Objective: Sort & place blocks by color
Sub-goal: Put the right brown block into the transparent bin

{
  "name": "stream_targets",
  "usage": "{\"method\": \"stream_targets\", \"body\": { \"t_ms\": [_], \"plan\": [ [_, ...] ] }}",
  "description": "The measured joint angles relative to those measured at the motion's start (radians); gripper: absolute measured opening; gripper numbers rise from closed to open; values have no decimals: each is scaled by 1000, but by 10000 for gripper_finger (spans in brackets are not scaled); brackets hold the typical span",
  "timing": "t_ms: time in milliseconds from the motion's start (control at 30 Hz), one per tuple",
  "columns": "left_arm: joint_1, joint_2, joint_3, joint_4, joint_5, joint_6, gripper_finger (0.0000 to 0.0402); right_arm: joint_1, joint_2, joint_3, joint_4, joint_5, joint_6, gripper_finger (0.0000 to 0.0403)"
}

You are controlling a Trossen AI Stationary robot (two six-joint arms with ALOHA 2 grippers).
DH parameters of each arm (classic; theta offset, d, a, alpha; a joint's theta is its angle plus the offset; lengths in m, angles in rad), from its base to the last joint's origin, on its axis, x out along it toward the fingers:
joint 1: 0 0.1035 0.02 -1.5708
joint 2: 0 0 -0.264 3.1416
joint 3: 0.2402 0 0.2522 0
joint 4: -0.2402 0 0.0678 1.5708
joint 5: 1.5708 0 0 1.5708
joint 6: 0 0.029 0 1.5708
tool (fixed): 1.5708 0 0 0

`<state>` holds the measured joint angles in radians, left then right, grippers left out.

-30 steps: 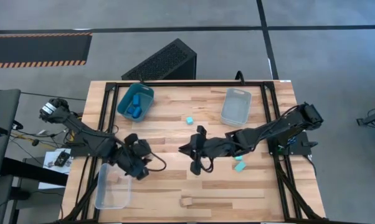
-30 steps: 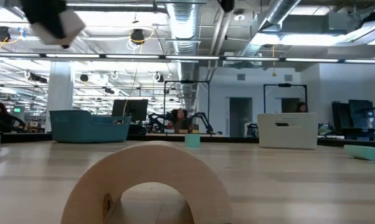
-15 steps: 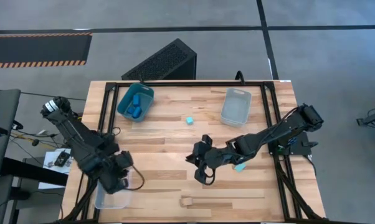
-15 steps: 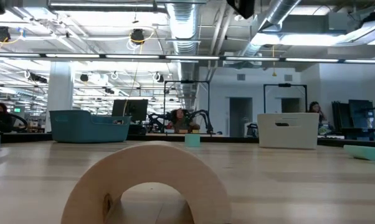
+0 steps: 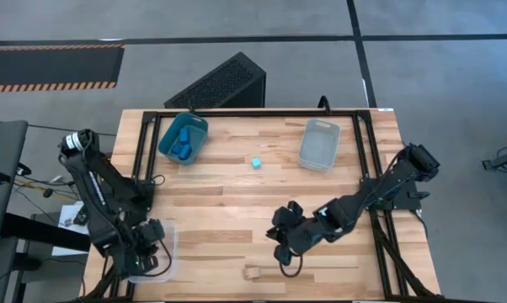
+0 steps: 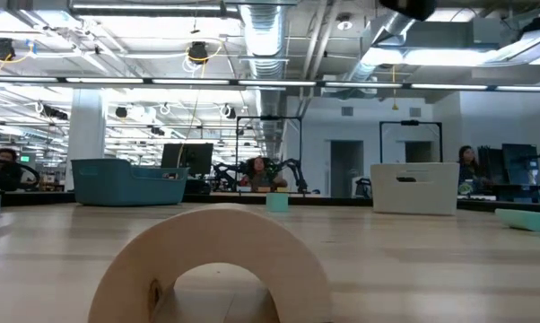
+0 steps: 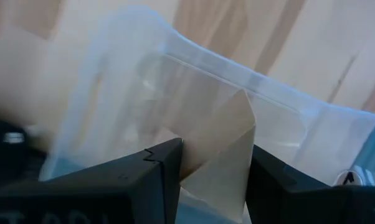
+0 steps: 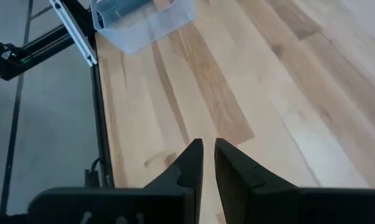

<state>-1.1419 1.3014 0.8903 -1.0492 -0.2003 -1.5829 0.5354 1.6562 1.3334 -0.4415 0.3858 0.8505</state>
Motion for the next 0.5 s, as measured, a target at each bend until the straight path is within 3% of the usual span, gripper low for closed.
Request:
{"method": "stream_targets", "body": {
  "t_ms": [300, 500],
  "plan": [
    [-6, 0, -164, 206, 8, -1, 113, 86, 0, -5, -77, 87, 166, 66],
    [-6, 0, -216, 238, 39, -6, 114, 146, 1, -69, -73, 91, 329, 66]
  ]
}}
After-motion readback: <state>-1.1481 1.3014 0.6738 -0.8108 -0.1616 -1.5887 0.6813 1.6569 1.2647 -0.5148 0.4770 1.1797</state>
